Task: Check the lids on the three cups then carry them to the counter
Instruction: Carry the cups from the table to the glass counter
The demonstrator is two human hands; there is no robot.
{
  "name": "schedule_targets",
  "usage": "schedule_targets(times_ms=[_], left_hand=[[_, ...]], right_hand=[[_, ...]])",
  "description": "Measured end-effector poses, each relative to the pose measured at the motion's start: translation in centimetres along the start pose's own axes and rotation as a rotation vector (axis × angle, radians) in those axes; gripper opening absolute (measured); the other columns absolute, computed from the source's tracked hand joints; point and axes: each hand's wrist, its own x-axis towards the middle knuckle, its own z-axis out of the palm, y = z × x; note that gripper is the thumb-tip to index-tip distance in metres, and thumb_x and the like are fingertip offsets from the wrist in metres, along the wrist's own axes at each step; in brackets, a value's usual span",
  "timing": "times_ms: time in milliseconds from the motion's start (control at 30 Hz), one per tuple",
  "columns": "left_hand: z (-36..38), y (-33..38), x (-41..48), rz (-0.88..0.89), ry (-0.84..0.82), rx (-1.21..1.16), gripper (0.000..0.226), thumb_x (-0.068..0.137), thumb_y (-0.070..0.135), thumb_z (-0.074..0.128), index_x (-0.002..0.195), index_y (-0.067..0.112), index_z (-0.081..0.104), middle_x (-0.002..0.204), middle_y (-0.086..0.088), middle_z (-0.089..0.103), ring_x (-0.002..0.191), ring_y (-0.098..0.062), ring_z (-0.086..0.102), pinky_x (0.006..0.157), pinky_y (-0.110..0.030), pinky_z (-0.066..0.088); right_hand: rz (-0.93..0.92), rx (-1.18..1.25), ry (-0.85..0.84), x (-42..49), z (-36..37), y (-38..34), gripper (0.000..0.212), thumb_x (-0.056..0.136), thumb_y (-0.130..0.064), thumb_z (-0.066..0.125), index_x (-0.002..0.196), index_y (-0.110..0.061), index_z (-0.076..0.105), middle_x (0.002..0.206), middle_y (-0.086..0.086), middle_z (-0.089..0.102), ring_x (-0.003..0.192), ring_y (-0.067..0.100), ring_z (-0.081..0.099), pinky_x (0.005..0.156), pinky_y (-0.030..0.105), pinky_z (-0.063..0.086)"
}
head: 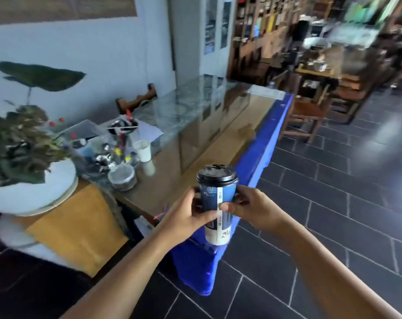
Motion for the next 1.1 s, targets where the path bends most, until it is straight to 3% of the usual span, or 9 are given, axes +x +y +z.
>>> schedule_targets(times_ms=[100, 167, 267, 367, 433, 533, 667, 867, 1100], left_hand=[[-2.6, -1.2, 1.9, -0.047, 0.087, -0.012, 0.069, 0.08, 0.039, 0.085, 0.139, 0.028, 0.049, 0.132, 0.003, 0.069, 0.113, -0.006, 0.072, 0.099, -0.037, 0.059], [-3.6, -1.7, 2.9, -0.064, 0.137, -0.014, 0.063, 0.088, 0.021, 0.082, 0.142, 0.02, 0.049, 0.133, 0.001, 0.069, 0.113, -0.005, 0.071, 0.092, -0.025, 0.058], [-4.9, -3.0, 5.6, -0.122, 0.254, -0.006, 0.059, 0.085, 0.028, 0.083, 0.137, 0.023, 0.056, 0.128, 0.002, 0.073, 0.115, -0.014, 0.071, 0.095, -0.035, 0.058], [-5.7, -4.3, 8.9, -0.19, 0.37, 0.032, 0.056, 0.082, 0.03, 0.085, 0.131, 0.029, 0.059, 0.123, 0.007, 0.074, 0.111, -0.011, 0.071, 0.096, -0.038, 0.058], [-6.0, -4.8, 11.3, -0.227, 0.454, 0.047, 0.062, 0.077, 0.034, 0.086, 0.132, 0.03, 0.057, 0.124, 0.006, 0.074, 0.112, -0.009, 0.071, 0.097, -0.04, 0.059], [-6.7, -5.6, 14.8, -0.277, 0.525, 0.122, 0.075, 0.075, 0.036, 0.088, 0.139, 0.032, 0.05, 0.126, 0.008, 0.073, 0.111, -0.005, 0.072, 0.095, -0.036, 0.06], [-7.8, -8.1, 18.3, -0.31, 0.572, 0.258, 0.083, 0.081, 0.026, 0.088, 0.149, 0.025, 0.041, 0.127, 0.008, 0.073, 0.106, -0.004, 0.073, 0.093, -0.036, 0.061], [-7.9, -10.9, 21.0, -0.353, 0.665, 0.32, 0.082, 0.081, 0.027, 0.087, 0.148, 0.03, 0.039, 0.129, 0.012, 0.071, 0.115, -0.004, 0.069, 0.1, -0.034, 0.058], [-8.0, -13.8, 22.1, -0.404, 0.691, 0.292, 0.081, 0.083, 0.025, 0.086, 0.148, 0.035, 0.038, 0.129, 0.013, 0.07, 0.121, -0.005, 0.065, 0.105, -0.036, 0.056]], right_hand=[[-0.041, -0.012, -0.146, 5.8, 1.0, -0.3, 0.036, 0.063, -0.07, 0.076, 0.092, -0.049, 0.071, 0.081, -0.01, 0.072, 0.079, 0.007, 0.064, 0.083, 0.038, 0.057], [-0.065, 0.008, -0.208, 8.8, 1.5, -0.3, 0.033, 0.065, -0.065, 0.078, 0.095, -0.053, 0.071, 0.087, -0.008, 0.075, 0.084, 0.013, 0.071, 0.086, 0.04, 0.06], [-0.101, -0.015, -0.345, 14.7, 1.9, 0.5, 0.039, 0.068, -0.059, 0.08, 0.102, -0.043, 0.07, 0.097, -0.003, 0.079, 0.09, 0.013, 0.075, 0.088, 0.042, 0.062], [-0.119, -0.016, -0.439, 20.7, 1.9, 1.5, 0.039, 0.068, -0.052, 0.082, 0.102, -0.039, 0.069, 0.098, -0.008, 0.08, 0.091, 0.006, 0.075, 0.085, 0.032, 0.061], [-0.137, -0.036, -0.544, 24.8, 1.7, 2.0, 0.032, 0.079, -0.037, 0.085, 0.106, -0.04, 0.068, 0.108, -0.003, 0.08, 0.1, 0.012, 0.075, 0.092, 0.035, 0.061], [-0.185, -0.092, -0.655, 30.4, 1.9, 3.0, 0.039, 0.086, -0.024, 0.083, 0.117, -0.039, 0.064, 0.115, -0.009, 0.077, 0.106, 0.005, 0.071, 0.09, 0.029, 0.057], [-0.246, -0.14, -0.768, 35.9, 2.9, 4.7, 0.058, 0.086, -0.025, 0.084, 0.132, -0.044, 0.055, 0.12, -0.025, 0.069, 0.115, -0.002, 0.065, 0.095, 0.025, 0.053], [-0.288, -0.226, -0.809, 40.2, 4.4, 6.3, 0.073, 0.085, -0.028, 0.085, 0.147, -0.039, 0.048, 0.133, -0.018, 0.069, 0.124, 0.005, 0.064, 0.106, 0.039, 0.054], [-0.307, -0.282, -0.822, 41.9, 6.1, 7.7, 0.076, 0.085, -0.025, 0.085, 0.149, -0.037, 0.046, 0.132, -0.016, 0.07, 0.125, 0.006, 0.064, 0.105, 0.036, 0.053]])
